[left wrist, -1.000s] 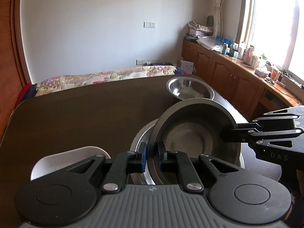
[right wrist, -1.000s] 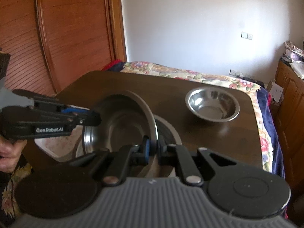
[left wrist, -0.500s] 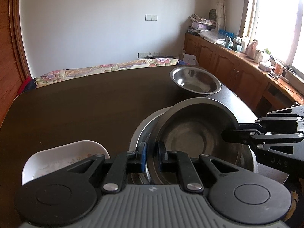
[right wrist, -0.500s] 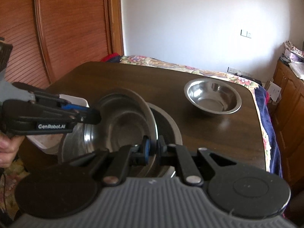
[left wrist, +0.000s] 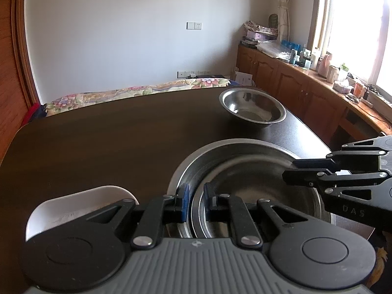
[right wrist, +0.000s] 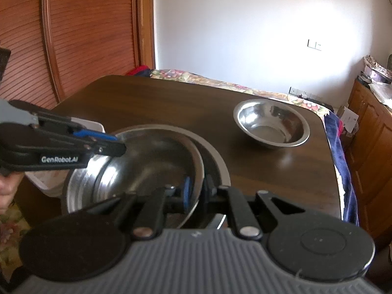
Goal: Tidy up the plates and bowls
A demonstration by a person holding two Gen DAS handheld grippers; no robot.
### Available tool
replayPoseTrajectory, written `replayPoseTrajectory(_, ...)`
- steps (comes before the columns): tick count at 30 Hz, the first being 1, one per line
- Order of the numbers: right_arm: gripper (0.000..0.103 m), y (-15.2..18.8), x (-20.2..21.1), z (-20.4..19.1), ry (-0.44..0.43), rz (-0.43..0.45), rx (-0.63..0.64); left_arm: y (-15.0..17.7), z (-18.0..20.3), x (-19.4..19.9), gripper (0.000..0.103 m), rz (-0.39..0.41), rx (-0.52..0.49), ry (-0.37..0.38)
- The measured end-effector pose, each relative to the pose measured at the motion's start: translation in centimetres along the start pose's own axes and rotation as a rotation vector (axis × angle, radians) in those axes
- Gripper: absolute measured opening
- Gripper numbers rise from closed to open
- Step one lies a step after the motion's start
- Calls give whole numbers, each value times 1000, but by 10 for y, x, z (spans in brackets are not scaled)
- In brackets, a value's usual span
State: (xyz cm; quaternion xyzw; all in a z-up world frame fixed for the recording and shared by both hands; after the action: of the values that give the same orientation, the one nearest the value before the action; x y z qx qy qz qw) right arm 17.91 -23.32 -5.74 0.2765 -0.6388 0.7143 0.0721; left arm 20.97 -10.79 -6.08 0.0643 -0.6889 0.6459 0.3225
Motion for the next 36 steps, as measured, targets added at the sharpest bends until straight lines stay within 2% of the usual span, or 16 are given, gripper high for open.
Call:
replayPoseTrajectory(5,17,-1,0,4,-2,15,-19,-1,-2,4,24,10,9,6)
replayPoseTrajectory(7,30,-4,3,5,-6,34,-27,-3,-1,7,30,16,17,14)
replayPoseTrajectory(9,33,-6,7,5,-30,44,-38,-5,-3,11,35,26,19,19)
replayPoseTrajectory(12,33,-9,11,6,-37,56,-42,-9,-2,14,39,35,21,25)
replayPoseTrajectory(22,34,-15,22,1,-62,86,-29,-12,-3,20,43,47,7,19)
replayPoseTrajectory(25,37,-14,25,2,-56,98,-23,-15,-3,22,44,54,9,21)
replayPoseTrajectory(31,38,-21,33,10,-52,127,-26,-28,2,24,55,76,-7,20)
replayPoseTrajectory(33,38,-25,36,14,-40,143,-21,-35,4,22,65,88,-14,20)
replayPoseTrajectory(36,39,-33,42,25,-26,169,-22,-46,7,19,69,103,-21,20)
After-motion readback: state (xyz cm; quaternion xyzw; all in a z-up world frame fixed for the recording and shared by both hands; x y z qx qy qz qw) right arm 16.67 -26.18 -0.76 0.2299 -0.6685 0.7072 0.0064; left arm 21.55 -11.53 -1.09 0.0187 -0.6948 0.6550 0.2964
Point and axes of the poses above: each gripper's, at about its wrist camera, not at the fingertips, and x roughly against the way its jaws point, z to its right, y to its underside, the point moved 6 cm from there along -x, roughly the way its jaws point, and after that the axes turned 8 degrees about z, right-handed, at the moved point
